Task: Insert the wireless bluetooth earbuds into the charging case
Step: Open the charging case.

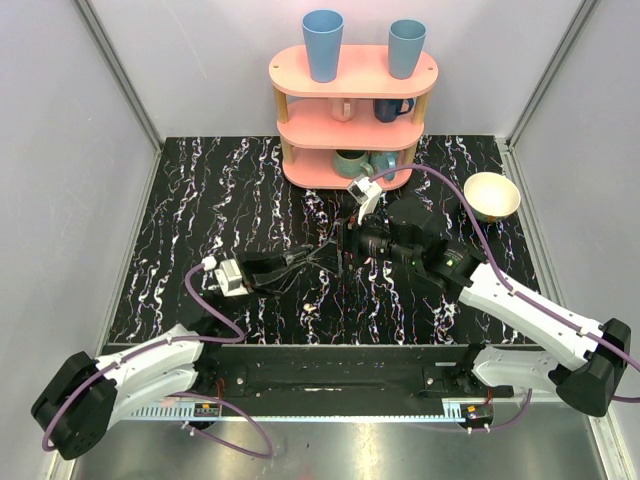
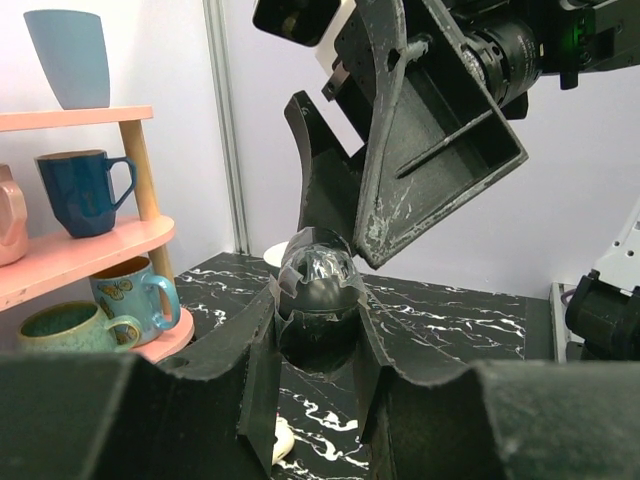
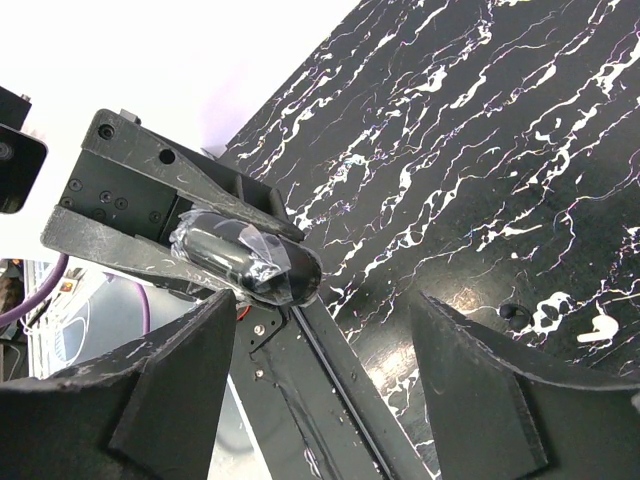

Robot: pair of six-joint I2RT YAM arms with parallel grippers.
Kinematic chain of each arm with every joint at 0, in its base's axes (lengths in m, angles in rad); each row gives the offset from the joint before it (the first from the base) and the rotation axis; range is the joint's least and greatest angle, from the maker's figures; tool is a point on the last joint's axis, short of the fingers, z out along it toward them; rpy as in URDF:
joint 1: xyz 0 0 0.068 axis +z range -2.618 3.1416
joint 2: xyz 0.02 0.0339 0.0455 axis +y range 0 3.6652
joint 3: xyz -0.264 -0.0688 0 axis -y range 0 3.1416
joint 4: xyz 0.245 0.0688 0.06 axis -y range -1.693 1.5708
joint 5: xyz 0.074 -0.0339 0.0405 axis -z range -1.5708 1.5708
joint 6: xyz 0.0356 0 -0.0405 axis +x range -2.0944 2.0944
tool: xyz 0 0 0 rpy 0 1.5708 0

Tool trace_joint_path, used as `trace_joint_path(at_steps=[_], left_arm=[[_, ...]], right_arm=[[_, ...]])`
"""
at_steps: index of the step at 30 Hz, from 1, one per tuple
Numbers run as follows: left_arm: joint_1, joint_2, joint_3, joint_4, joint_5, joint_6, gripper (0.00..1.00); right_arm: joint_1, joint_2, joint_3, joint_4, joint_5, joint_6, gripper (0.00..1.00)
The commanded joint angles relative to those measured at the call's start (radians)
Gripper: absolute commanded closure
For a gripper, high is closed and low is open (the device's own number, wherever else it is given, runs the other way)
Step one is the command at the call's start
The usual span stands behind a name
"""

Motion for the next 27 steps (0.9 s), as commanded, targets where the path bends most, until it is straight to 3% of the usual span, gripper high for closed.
trace_joint_path(at_steps=[1,27], left_arm=[[0.0,0.012,0.042,0.302,0.039,-0.01,1.0],[0.0,-0.06,0.085,0.353,0.18,-0.116,1.0]], right_arm=[[0.008,-0.003,0.009,0.049,0.009,0.0,0.23],[0.008,0.039,0.039,0.043,0.076,0.019,0.23]])
